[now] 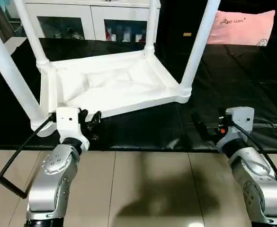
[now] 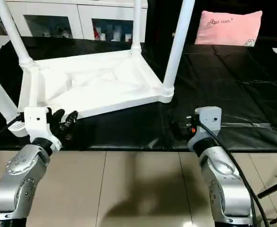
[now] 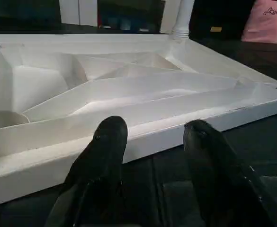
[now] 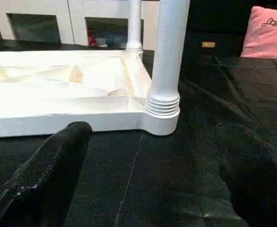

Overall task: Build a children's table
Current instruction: Rotate leg to tighten

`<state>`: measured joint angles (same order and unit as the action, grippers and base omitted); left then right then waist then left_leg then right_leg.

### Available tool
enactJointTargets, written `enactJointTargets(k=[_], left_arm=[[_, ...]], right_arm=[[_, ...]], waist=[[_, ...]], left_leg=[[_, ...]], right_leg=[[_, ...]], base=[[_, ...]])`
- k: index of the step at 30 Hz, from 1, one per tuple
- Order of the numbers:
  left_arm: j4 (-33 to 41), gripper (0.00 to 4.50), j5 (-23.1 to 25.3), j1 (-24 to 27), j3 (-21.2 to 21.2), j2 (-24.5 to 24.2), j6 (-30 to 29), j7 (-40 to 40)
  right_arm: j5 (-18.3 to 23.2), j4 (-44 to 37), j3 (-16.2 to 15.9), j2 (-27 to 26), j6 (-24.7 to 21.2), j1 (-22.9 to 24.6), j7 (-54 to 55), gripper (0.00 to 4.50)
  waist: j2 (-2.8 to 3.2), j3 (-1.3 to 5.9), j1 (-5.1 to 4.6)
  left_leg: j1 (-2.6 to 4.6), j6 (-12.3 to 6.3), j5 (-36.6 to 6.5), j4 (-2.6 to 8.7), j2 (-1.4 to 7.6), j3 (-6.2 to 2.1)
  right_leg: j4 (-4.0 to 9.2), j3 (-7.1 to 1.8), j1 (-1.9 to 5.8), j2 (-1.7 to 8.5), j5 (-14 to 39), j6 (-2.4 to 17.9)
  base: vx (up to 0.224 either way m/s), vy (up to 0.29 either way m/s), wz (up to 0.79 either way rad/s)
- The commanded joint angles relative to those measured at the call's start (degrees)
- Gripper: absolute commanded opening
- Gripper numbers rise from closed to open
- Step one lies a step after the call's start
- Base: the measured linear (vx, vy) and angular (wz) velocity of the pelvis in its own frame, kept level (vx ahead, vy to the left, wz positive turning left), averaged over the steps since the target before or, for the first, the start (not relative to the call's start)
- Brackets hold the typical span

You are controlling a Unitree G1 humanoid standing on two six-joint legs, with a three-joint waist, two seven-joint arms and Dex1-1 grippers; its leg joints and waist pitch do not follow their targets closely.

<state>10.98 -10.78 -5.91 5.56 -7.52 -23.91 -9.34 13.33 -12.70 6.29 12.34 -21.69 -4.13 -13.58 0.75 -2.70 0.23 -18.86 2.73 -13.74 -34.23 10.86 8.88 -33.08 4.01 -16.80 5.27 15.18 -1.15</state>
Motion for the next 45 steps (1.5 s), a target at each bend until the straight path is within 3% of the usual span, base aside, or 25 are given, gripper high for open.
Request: enactJointTargets(k=[1,11,12,15,16,20,21,24,25,26,27,28,29,30,31,32,33,34,35,37,39,40,42,43,45], left_arm=[[1.21,2.23,-0.41,-0.54,-0.38,0.14,-0.85,-0.17],[0.99,2.23,-0.78,-0.65,-0.34,0.18,-0.68,-0.01],[0.96,2.23,-0.81,-0.68,-0.33,0.17,-0.67,0.01],[0.92,2.23,-0.87,-0.67,-0.26,0.16,-0.61,0.07],[0.9,2.23,-0.92,-0.61,-0.24,0.14,-0.53,0.09],[0.88,2.23,-1.03,-0.58,-0.17,0.09,-0.49,0.15],[0.89,2.23,-1.06,-0.58,-0.17,0.09,-0.48,0.15],[0.9,2.23,-1.06,-0.55,-0.13,0.13,-0.45,0.13],[0.9,2.23,-1.03,-0.54,-0.05,0.17,-0.42,0.14],[0.92,2.23,-1.01,-0.51,0.0,0.2,-0.41,0.16],[0.92,2.23,-1.03,-0.5,-0.01,0.19,-0.39,0.21],[0.94,2.23,-1.06,-0.45,-0.05,0.17,-0.38,0.32],[0.95,2.23,-1.06,-0.44,-0.06,0.17,-0.36,0.34],[0.95,2.23,-1.05,-0.44,-0.06,0.17,-0.35,0.35],[0.97,2.23,-1.06,-0.4,-0.08,0.16,-0.31,0.36],[1.0,2.23,-1.08,-0.36,-0.08,0.15,-0.29,0.36],[1.0,2.23,-1.09,-0.36,-0.08,0.15,-0.29,0.36],[1.02,2.23,-1.14,-0.34,-0.04,0.11,-0.27,0.32],[1.0,2.23,-1.14,-0.33,-0.02,0.12,-0.27,0.28],[0.91,2.23,-1.07,-0.34,0.02,0.16,-0.25,0.11],[0.86,2.23,-1.07,-0.36,-0.03,0.18,-0.21,0.11],[0.79,2.23,-1.07,-0.36,-0.16,0.15,-0.14,0.15],[0.74,2.23,-1.16,-0.38,-0.3,0.03,-0.13,0.12],[0.75,2.23,-1.26,-0.38,-0.34,-0.06,-0.18,0.05],[0.73,2.23,-1.26,-0.35,-0.32,-0.06,-0.18,-0.06]], right_arm=[[-0.04,-0.08,-0.21,0.51,0.37,-0.19,-0.48,4.5],[0.15,0.07,-0.38,0.6,-0.52,-0.42,-0.93,4.5],[0.51,0.13,-0.34,0.49,-1.13,-0.54,-1.02,4.5],[0.39,0.25,-0.6,0.6,-1.75,-0.73,-1.09,4.5],[-0.9,0.28,-1.14,1.06,-0.95,-0.6,-0.89,4.5],[-1.09,0.39,-1.23,0.97,-0.03,-0.47,-1.04,4.5],[-1.02,0.36,-1.17,0.93,-0.02,-0.5,-1.09,4.5],[-0.84,0.33,-1.19,1.0,-0.09,-0.57,-1.16,4.5],[-0.72,0.35,-1.26,1.1,-0.13,-0.61,-1.22,4.5],[-1.24,0.34,-1.91,1.68,-0.18,-0.7,-1.69,4.5],[-1.66,0.34,-2.4,2.12,-0.17,-0.75,-2.05,4.5],[-3.05,0.24,-3.7,3.01,0.16,-0.7,-2.52,4.5],[-2.94,0.28,-3.52,2.72,0.46,-0.64,-2.36,4.5],[-2.93,0.29,-3.49,2.67,0.51,-0.63,-2.33,4.5],[-2.77,0.35,-3.17,2.26,0.95,-0.51,-2.08,4.5],[-1.71,0.42,-2.29,1.57,0.47,-0.46,-1.77,4.5],[-1.68,0.42,-2.25,1.55,0.46,-0.46,-1.74,4.5],[-1.24,0.46,-1.7,1.32,0.16,-0.4,-1.43,4.5],[-1.23,0.43,-1.72,1.38,0.17,-0.31,-1.49,4.5],[-1.14,0.35,-2.07,1.76,0.4,-0.04,-1.52,4.5],[-1.14,0.34,-2.03,1.75,0.48,0.07,-1.53,4.5],[-1.19,0.32,-1.93,1.65,0.52,0.12,-1.59,4.5],[-1.2,0.21,-1.78,1.43,0.52,0.16,-1.63,4.5],[-1.03,0.06,-1.55,1.04,0.1,0.2,-1.64,4.5],[-0.29,-0.15,-1.16,0.43,-0.55,0.31,-1.52,4.5]], waist=[[0.16,4.18,0.04],[0.17,4.1,0.01],[1.59,4.5,-0.49],[-0.57,1.48,-0.82],[-3.11,1.54,1.23],[-0.94,4.05,1.52],[-0.36,4.38,1.6],[0.84,5.28,-1.0],[0.84,4.53,-2.43],[-0.54,4.55,-2.54],[-2.94,4.12,-0.59],[-5.34,4.6,2.97],[-2.26,4.99,3.78],[-3.2,3.46,3.36],[-0.28,3.24,2.61],[2.46,2.41,-0.8],[2.49,3.31,-3.23],[3.45,4.77,-1.65],[2.3,5.11,-2.98],[1.31,4.06,-2.13],[-0.94,2.36,-1.8],[-3.2,2.17,-1.0],[-4.09,2.68,0.44],[-4.13,2.41,0.2],[-3.32,1.94,0.21]], left_leg=[[0.3,-10.85,-0.88,3.47,-0.05,0.47],[0.5,-10.94,-1.46,3.55,0.07,0.45],[5.85,-5.88,-5.31,4.23,2.25,1.45],[9.22,2.74,-21.95,6.15,4.78,2.07],[1.34,0.99,-19.33,2.53,-1.22,3.59],[-2.69,-4.77,-1.6,0.3,-2.67,1.06],[-2.02,-5.07,0.03,0.82,-2.76,0.79],[6.93,-14.0,9.86,2.55,1.12,-3.33],[11.13,-22.25,11.78,2.59,4.68,-6.71],[11.3,-26.54,11.67,2.06,5.81,-7.65],[3.41,-23.21,7.19,-1.57,-2.99,-1.49],[-9.97,-23.15,1.01,-8.82,-7.0,-1.24],[-10.12,-20.38,0.12,-9.55,-5.32,-2.37],[-9.7,-17.85,-0.58,-9.1,-3.75,-3.02],[-6.52,-14.54,6.73,-2.6,-2.66,-3.19],[0.69,-13.32,-5.27,2.67,1.09,-6.67],[3.07,-19.38,-8.16,3.82,3.84,-11.76],[7.66,-24.91,-10.11,1.87,4.83,-12.63],[7.32,-27.2,-5.64,1.99,6.1,-13.67],[3.99,-25.46,-0.01,3.3,4.43,-10.32],[0.89,-22.14,-10.54,6.0,2.79,-6.25],[-0.86,-15.38,-22.16,4.61,-1.06,-2.97],[-0.8,-8.71,-10.61,-8.96,-5.28,-2.11],[-3.77,-5.79,-6.57,-9.74,-4.94,-3.62],[-1.65,-3.16,-7.71,-7.03,-5.1,-3.58]], right_leg=[[2.83,-0.99,3.67,0.1,3.11,13.94],[3.0,-0.85,3.72,0.03,5.27,13.7],[1.87,-2.19,0.54,-1.07,7.06,14.29],[0.17,-1.96,-3.56,-1.02,9.48,14.68],[3.11,-5.72,3.76,-0.35,12.85,13.51],[3.3,-7.75,8.28,-0.43,1.91,15.16],[2.92,-7.14,7.89,-1.37,-1.79,14.91],[-2.29,-2.35,1.14,-3.96,-12.14,10.93],[-4.24,-1.23,-5.33,-1.72,-2.84,8.98],[-4.62,-2.29,-6.18,0.85,0.55,7.56],[-0.46,-5.92,2.34,0.28,-7.1,8.89],[1.99,-9.37,12.96,4.87,-20.49,5.89],[1.42,-10.22,12.95,8.85,-28.37,4.98],[3.22,-7.8,10.17,9.28,-30.67,2.87],[5.3,1.96,8.73,5.05,-15.38,-0.3],[1.92,3.76,4.64,-1.32,5.92,0.28],[-5.04,3.95,2.09,-3.4,9.42,0.57],[-8.44,1.18,-3.18,-2.65,11.82,1.04],[-10.08,0.32,-4.9,-2.09,10.11,-0.34],[-11.62,-0.74,-6.66,-1.63,2.81,-4.18],[-6.86,-2.48,-5.16,-0.27,-4.16,-0.77],[0.7,-5.35,-2.51,1.48,6.31,-0.52],[7.45,-12.99,-0.34,7.45,51.99,1.05],[6.19,-12.2,2.09,7.74,51.71,3.36],[5.79,-13.05,1.39,2.93,42.96,9.91]], base=[[0.0,0.0,0.0],[0.0,0.0,0.0],[0.0,0.0,0.0],[0.034,-0.019,-0.34],[0.047,-0.019,-0.57],[0.114,-0.01,-0.12],[0.097,-0.012,0.1],[0.138,-0.025,0.14],[0.164,-0.05,0.14],[0.114,-0.057,0.08],[0.124,-0.018,0.14],[0.124,-0.018,0.14],[0.145,0.036,0.5],[0.098,0.027,0.62],[0.098,0.027,0.62],[0.094,0.027,0.56],[0.142,-0.006,0.26],[0.142,-0.006,0.26],[0.144,-0.037,0.01],[0.109,0.019,0.12],[0.032,0.008,0.02],[0.0,0.0,0.0],[0.043,-0.113,0.04],[0.057,-0.106,0.05],[0.087,-0.033,-0.05]])
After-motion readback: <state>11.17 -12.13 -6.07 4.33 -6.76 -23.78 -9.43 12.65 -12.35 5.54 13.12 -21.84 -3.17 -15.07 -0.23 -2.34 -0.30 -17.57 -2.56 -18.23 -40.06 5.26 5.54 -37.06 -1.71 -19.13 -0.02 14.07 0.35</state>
